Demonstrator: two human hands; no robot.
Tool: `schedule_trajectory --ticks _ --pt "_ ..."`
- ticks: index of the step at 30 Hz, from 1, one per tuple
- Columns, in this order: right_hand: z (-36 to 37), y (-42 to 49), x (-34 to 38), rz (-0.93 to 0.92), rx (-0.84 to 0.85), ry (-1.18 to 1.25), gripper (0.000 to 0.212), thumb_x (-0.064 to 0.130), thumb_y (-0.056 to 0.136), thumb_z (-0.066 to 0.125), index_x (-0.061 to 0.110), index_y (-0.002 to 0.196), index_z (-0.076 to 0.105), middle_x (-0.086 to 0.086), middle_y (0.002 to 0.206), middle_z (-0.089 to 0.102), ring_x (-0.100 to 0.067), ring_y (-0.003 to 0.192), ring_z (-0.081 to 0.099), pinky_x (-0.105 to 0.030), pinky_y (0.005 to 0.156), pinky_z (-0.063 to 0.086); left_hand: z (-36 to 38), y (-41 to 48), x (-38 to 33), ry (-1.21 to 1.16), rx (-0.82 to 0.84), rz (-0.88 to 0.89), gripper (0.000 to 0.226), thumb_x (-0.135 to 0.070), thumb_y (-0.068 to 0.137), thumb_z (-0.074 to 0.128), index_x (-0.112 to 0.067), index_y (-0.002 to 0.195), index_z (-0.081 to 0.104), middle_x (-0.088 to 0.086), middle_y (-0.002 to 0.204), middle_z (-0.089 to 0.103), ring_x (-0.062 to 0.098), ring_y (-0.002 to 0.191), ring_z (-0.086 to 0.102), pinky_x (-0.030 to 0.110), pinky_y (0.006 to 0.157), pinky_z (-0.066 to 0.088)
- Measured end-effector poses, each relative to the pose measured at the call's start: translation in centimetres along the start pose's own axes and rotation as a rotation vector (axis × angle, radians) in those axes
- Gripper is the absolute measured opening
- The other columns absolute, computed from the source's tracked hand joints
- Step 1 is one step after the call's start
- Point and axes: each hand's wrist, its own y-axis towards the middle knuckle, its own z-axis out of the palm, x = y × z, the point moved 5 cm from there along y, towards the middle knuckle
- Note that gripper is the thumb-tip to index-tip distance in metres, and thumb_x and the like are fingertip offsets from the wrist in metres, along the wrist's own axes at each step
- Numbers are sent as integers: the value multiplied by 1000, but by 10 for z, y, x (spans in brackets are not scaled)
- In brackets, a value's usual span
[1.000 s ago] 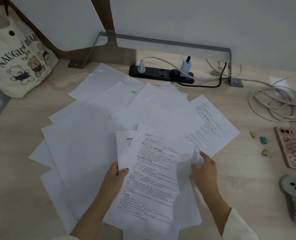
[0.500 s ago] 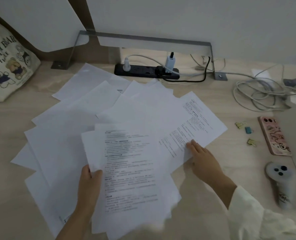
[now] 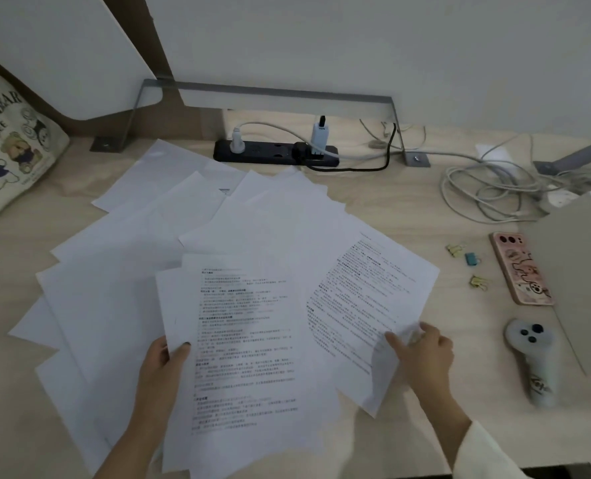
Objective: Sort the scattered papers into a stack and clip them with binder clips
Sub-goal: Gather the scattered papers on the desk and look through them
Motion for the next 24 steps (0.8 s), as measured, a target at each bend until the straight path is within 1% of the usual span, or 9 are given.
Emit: schedule_trajectory --ticks 2,5,12,15,17,19,21,23,24 --pt "6 -2 7 191 10 75 79 35 74 74 -2 132 35 -25 138 32 -37 127 28 -40 99 31 6 0 0 4 -1 4 23 -19 91 53 -14 114 50 2 98 59 19 84 57 30 66 44" --pt "20 -6 17 295 -25 83 86 35 69 78 -4 129 31 -25 135 28 -38 123 28 -46 97 35 9 1 3 23 -12 3 27 -17 90 56 -12 115 50 2 99 60 16 82 57 27 63 43" --pt "30 -3 24 432 -25 224 84 15 71 77 -1 134 24 -24 140 20 -41 126 26 -49 102 33 9 5 5 55 -3 6 29 -17 90 56 -12 118 51 2 99 59 22 89 57 33 74 44" --pt "33 0 16 452 -27 434 76 6 73 74 -1 133 28 -25 137 32 -43 123 38 -49 101 39 7 7 6 47 10 -10 30 -19 90 56 -11 119 52 4 103 60 24 93 57 36 82 45" --pt "25 -1 17 352 -36 461 49 5 81 63 -4 124 41 -22 126 50 -40 113 50 -43 92 43 6 6 5 28 16 -20 26 -19 90 55 -13 116 53 4 101 60 22 91 57 35 79 45" --pt "2 -3 30 172 -106 411 22 6 87 51 -3 108 52 -20 107 58 -35 98 56 -38 79 42 5 7 5 18 23 -26 20 -19 91 54 -15 111 54 2 99 61 19 87 58 32 72 45" --pt "-30 -7 54 -26 -189 396 13 8 91 44 1 96 53 -16 91 58 -31 83 55 -31 68 38 4 7 4 27 28 -29 16 -19 92 53 -17 107 55 1 97 62 17 85 58 30 69 45" --pt "-64 -14 86 -226 -220 404 13 13 94 42 5 91 52 -8 79 55 -23 69 52 -27 57 38 3 5 2 41 32 -34 16 -20 92 51 -17 107 56 1 98 63 18 88 59 34 76 47" --pt "-82 -19 103 -315 -217 414 12 14 95 43 7 89 51 -4 75 53 -16 65 50 -19 55 39 4 4 0 41 37 -32 17 -19 92 51 -17 108 57 0 99 64 19 89 60 35 78 48"
